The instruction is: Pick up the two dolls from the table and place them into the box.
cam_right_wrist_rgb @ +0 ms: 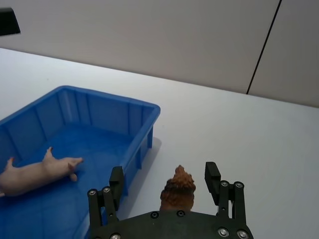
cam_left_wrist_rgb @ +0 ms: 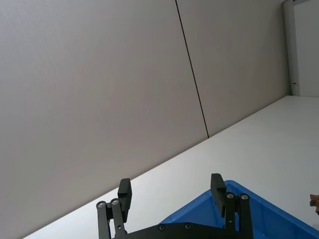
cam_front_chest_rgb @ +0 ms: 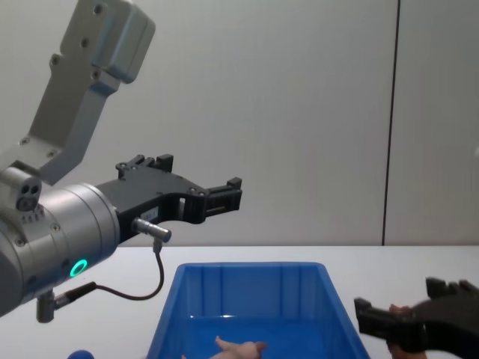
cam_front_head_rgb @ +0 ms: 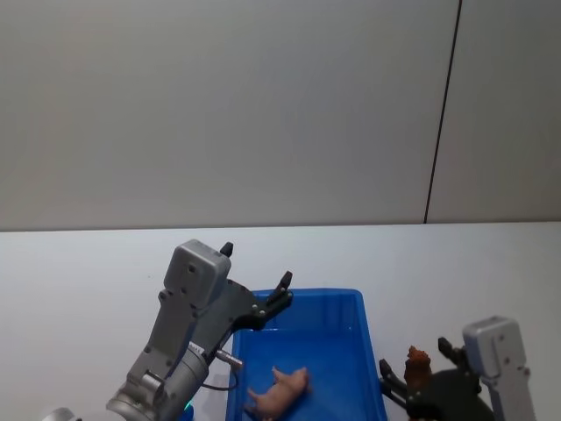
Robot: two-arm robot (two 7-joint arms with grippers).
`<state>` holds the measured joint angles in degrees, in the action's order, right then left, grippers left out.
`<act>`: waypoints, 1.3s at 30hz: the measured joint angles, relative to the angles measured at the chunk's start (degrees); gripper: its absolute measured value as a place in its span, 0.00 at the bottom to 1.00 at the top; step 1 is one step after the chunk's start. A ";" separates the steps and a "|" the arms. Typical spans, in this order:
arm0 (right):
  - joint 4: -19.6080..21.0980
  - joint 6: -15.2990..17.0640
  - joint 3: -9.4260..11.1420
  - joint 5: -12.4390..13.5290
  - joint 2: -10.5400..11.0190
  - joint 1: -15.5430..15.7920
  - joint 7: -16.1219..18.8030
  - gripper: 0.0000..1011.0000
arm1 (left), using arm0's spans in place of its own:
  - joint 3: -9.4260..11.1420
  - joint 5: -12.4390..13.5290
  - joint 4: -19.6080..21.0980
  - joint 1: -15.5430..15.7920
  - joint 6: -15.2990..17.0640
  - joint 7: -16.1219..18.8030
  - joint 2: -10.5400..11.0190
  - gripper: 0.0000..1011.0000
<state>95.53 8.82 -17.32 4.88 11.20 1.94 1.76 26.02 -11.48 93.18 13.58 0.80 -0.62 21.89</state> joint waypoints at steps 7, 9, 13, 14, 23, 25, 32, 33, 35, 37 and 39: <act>0.13 0.20 -0.38 -0.13 -0.03 1.45 -1.84 0.99 | 0.00 0.00 0.00 0.00 0.00 0.00 0.00 0.99; 0.13 0.31 -0.54 -0.33 -0.07 1.94 -2.60 0.99 | 0.00 0.00 0.00 0.00 0.00 0.00 0.00 0.99; 0.10 0.36 -0.71 -0.64 -0.31 2.52 -3.85 0.99 | 0.00 0.00 0.00 0.00 0.00 0.00 0.00 0.99; 0.07 0.36 -0.73 -0.68 -0.34 2.61 -4.09 0.99 | 0.00 0.00 0.00 0.00 0.00 0.00 0.00 0.99; -0.68 0.05 -0.97 -1.16 -1.00 3.51 -6.50 0.99 | 0.00 0.00 0.00 0.00 0.00 0.00 0.00 0.99; -0.74 0.01 -0.98 -1.17 -1.02 3.53 -6.62 0.99 | 0.00 0.00 0.00 0.00 0.00 0.00 0.00 0.99; -1.89 -0.50 -0.87 -0.93 -1.41 3.64 -7.19 0.98 | 0.00 0.00 0.00 0.00 0.00 0.00 0.00 0.99; -2.21 -0.62 -0.81 -0.76 -1.48 3.63 -7.20 0.94 | 0.00 0.00 0.00 0.00 0.00 0.00 0.00 0.99; -2.80 -0.86 -0.68 -0.38 -1.61 3.57 -7.17 0.90 | 0.00 0.00 0.00 0.00 0.00 0.00 0.00 0.99; -3.18 -0.95 -0.59 -0.12 -1.68 3.48 -7.11 0.85 | 0.00 0.00 0.00 0.00 0.00 0.00 0.00 0.99; -3.81 -1.13 -0.44 0.28 -1.81 3.29 -6.84 0.78 | 0.00 0.00 0.00 0.00 0.00 0.00 0.00 0.99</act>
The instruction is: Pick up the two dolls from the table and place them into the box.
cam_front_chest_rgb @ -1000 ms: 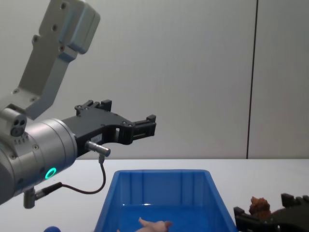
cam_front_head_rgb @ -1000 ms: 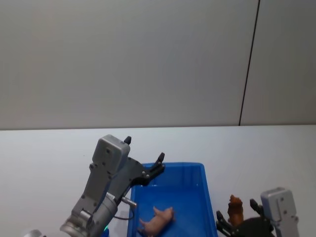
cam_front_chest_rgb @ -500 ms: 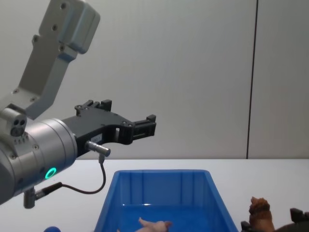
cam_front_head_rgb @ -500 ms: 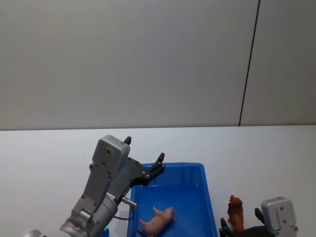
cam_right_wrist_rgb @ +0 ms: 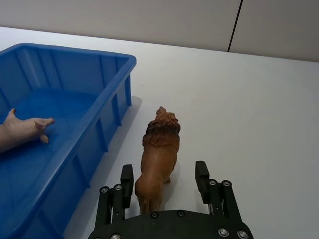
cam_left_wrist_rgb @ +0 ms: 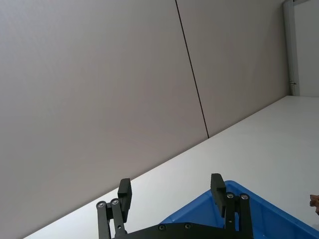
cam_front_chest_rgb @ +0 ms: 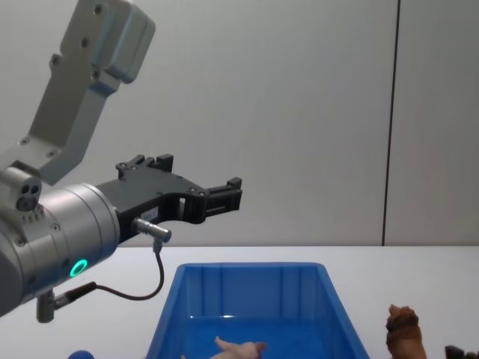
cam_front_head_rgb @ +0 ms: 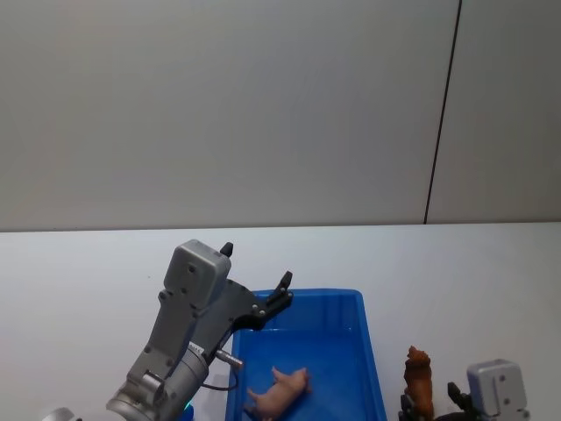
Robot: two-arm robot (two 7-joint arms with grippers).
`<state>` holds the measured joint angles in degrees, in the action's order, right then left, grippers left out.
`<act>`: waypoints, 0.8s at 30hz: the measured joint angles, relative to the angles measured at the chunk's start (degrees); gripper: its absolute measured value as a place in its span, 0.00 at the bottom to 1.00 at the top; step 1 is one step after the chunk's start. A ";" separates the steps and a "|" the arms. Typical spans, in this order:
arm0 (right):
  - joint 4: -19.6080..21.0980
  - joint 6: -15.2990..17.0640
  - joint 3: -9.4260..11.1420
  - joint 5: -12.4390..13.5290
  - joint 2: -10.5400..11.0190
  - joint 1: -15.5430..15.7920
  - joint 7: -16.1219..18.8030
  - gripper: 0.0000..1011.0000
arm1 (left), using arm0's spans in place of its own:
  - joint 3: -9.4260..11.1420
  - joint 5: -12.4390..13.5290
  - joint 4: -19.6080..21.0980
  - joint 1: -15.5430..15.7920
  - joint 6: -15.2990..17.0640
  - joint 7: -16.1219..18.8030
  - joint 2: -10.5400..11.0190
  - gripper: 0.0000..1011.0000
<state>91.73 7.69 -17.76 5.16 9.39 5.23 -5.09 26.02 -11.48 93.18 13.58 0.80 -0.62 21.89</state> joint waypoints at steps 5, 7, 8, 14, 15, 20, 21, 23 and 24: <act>-1.31 -0.38 0.32 0.90 -0.24 -0.42 0.75 0.64 | 0.00 0.00 0.00 0.00 0.00 0.00 0.00 0.99; -1.60 -0.51 0.39 1.11 -0.31 -0.50 0.97 0.58 | 0.00 0.00 0.00 0.00 0.00 0.00 0.00 0.99; -1.70 -0.58 0.43 1.17 -0.32 -0.54 1.06 0.55 | 0.00 0.00 0.00 0.00 0.00 0.00 0.00 0.99; -2.01 -1.33 0.62 1.41 -0.42 -0.70 1.67 0.38 | 0.00 0.00 0.00 0.00 0.00 0.00 0.00 0.99; -2.00 -1.61 0.65 1.39 -0.43 -0.70 1.82 0.36 | 0.00 0.00 0.00 0.00 0.00 0.00 0.00 0.99; -1.17 -2.75 0.68 0.92 -0.42 -0.63 2.30 0.30 | 0.00 0.00 0.00 0.00 0.00 0.00 0.00 0.99; -0.77 -3.14 0.68 0.70 -0.42 -0.59 2.50 0.30 | 0.00 0.00 0.00 0.00 0.00 0.00 0.00 0.99; -0.34 -3.62 0.67 0.45 -0.40 -0.55 2.76 0.30 | 0.00 0.00 0.00 0.00 0.00 0.00 0.00 0.99; 0.21 -4.09 0.64 0.20 -0.38 -0.53 3.07 0.30 | 0.00 0.00 0.00 0.00 0.00 0.00 0.00 0.99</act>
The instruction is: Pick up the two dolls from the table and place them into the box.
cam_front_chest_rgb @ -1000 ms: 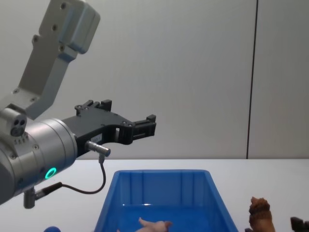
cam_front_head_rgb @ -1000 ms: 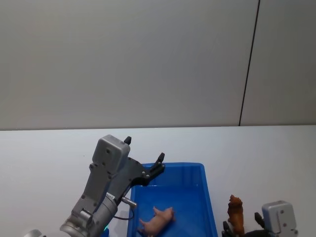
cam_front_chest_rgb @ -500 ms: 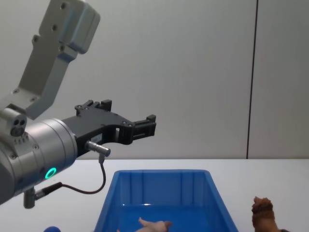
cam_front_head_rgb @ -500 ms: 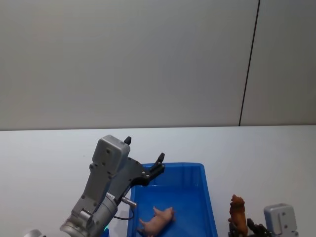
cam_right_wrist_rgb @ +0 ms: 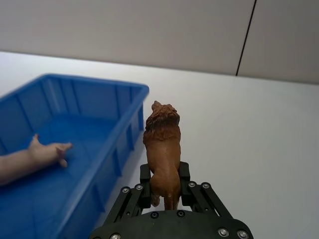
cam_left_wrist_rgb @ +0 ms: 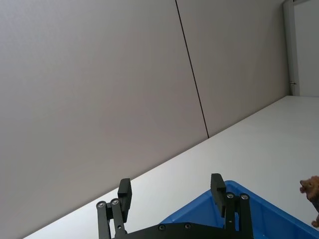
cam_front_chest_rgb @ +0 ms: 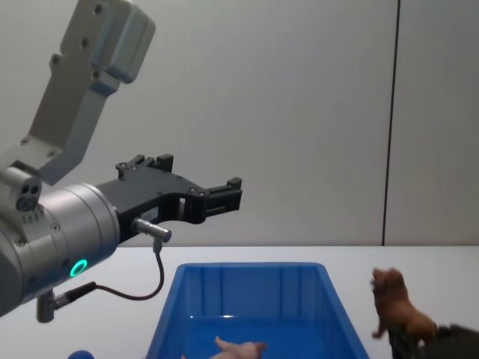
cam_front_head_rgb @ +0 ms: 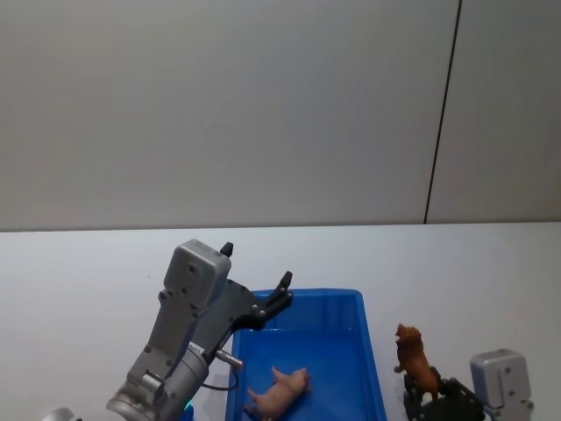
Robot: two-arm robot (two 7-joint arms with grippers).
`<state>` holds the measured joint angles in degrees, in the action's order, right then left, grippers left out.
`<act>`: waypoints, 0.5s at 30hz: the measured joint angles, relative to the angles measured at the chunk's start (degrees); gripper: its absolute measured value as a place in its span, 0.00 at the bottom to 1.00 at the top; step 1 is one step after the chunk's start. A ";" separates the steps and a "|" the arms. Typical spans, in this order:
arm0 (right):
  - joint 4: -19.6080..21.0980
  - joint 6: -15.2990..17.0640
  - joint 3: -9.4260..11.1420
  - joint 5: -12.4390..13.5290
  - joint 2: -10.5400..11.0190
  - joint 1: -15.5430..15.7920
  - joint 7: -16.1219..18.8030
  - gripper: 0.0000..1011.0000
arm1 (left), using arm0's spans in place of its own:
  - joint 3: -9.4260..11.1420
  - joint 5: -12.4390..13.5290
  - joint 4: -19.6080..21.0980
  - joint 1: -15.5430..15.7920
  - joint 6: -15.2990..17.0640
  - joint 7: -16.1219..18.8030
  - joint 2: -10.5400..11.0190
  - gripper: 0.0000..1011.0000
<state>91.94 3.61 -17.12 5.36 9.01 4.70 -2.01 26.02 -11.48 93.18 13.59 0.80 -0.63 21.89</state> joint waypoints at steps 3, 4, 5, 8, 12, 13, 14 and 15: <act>1.08 -0.91 -0.04 -0.41 0.03 -0.02 0.86 0.30 | 0.00 0.00 0.00 0.00 0.00 0.00 0.00 0.99; 1.08 -0.91 -0.04 -0.41 0.03 -0.02 0.86 0.30 | 0.00 0.00 0.00 0.00 0.00 0.00 0.00 0.99; 1.56 -1.28 -0.05 -0.50 0.02 -0.11 1.47 0.30 | 0.00 0.00 0.00 0.00 0.00 0.00 0.00 0.99; 2.32 -1.74 -0.07 -0.52 -0.02 -0.51 2.84 0.30 | 0.00 0.00 0.00 0.00 0.00 0.00 0.00 0.99; 2.77 -2.08 -0.10 -0.21 -0.31 -1.29 5.09 0.30 | 0.00 0.00 0.00 0.00 0.00 0.00 0.00 0.99; 2.80 -2.10 -0.12 -0.11 -0.44 -1.55 5.54 0.30 | 0.00 0.00 0.00 0.00 0.00 0.00 0.00 0.99; 2.81 -2.11 -0.14 0.17 -0.63 -1.98 6.64 0.30 | 0.00 0.00 0.00 0.00 0.00 0.00 0.00 0.99; 2.81 -2.11 -0.16 0.28 -0.74 -2.22 7.08 0.30 | 0.00 0.00 0.00 0.00 0.00 0.00 0.00 0.99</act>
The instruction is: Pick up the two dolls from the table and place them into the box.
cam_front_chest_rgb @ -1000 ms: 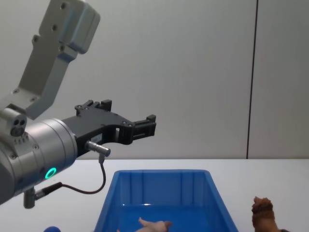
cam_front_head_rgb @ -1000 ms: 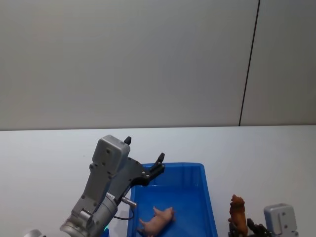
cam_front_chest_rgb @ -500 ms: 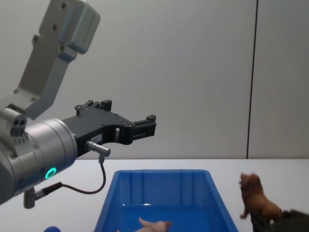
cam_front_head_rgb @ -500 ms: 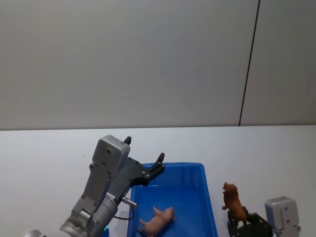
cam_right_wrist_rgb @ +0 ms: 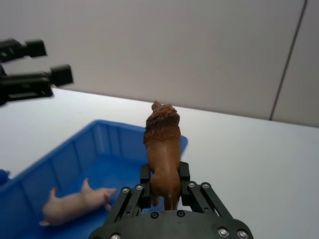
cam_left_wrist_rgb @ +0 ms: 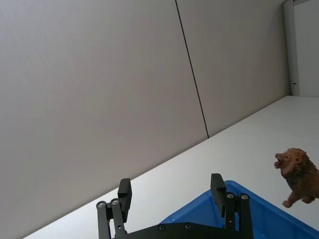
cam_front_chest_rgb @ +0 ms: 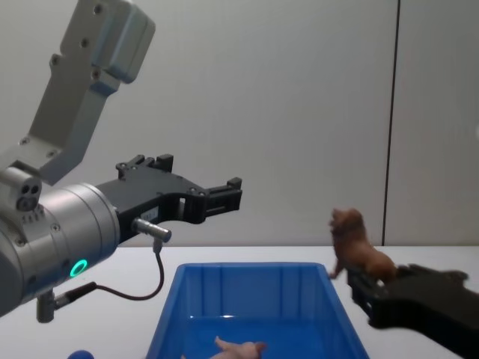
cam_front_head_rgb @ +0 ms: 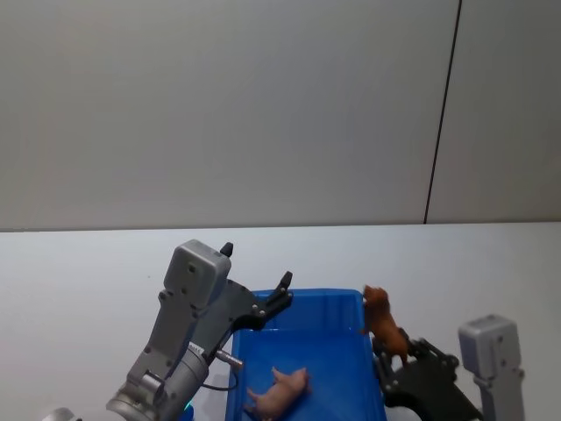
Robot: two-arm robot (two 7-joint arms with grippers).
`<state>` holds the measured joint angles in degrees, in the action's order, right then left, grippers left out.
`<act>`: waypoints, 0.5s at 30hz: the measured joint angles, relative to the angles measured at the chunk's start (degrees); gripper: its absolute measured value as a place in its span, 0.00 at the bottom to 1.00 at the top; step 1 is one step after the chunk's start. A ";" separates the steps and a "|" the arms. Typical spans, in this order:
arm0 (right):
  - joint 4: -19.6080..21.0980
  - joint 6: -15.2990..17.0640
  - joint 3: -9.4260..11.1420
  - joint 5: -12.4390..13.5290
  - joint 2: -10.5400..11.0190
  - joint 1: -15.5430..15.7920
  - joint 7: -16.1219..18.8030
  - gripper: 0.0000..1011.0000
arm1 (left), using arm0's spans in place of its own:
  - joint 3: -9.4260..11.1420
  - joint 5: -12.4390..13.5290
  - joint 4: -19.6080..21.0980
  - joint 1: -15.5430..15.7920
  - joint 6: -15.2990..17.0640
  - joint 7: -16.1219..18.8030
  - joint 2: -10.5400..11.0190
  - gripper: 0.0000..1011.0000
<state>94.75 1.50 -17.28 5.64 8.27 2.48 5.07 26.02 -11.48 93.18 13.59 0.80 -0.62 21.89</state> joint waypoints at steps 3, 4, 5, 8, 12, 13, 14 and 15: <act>-0.36 0.23 -0.11 0.43 -0.57 -1.15 1.73 0.30 | 0.00 0.00 0.00 0.00 0.00 0.00 0.00 0.99; -0.52 0.40 -0.14 0.55 -0.72 -1.43 2.29 0.30 | 0.00 0.00 0.00 0.00 0.00 0.00 0.00 0.99; -0.96 0.67 -0.20 0.69 -1.08 -2.12 3.05 0.30 | 0.00 0.00 0.00 0.00 0.00 0.00 0.00 0.99; -1.72 1.11 -0.26 0.87 -1.56 -3.06 4.15 0.31 | 0.00 0.00 0.00 0.00 0.00 0.00 0.00 0.99; -3.71 2.07 -0.41 1.04 -2.55 -5.02 5.93 0.39 | 0.00 0.00 0.00 0.00 0.00 0.00 0.00 0.99; -4.09 2.21 -0.43 1.05 -2.72 -5.34 6.23 0.43 | 0.00 0.00 0.00 0.00 0.00 0.00 0.00 0.99; -4.47 2.34 -0.44 1.05 -2.87 -5.64 6.45 0.45 | 0.00 0.00 0.00 0.00 0.00 0.00 0.00 0.99; -5.14 2.53 -0.46 1.07 -3.17 -6.21 6.79 0.51 | 0.00 0.00 0.00 0.00 0.00 0.00 0.00 0.99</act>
<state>89.61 4.03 -17.74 6.71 5.10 -3.72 11.86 26.02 -11.48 93.18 13.59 0.79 -0.62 21.89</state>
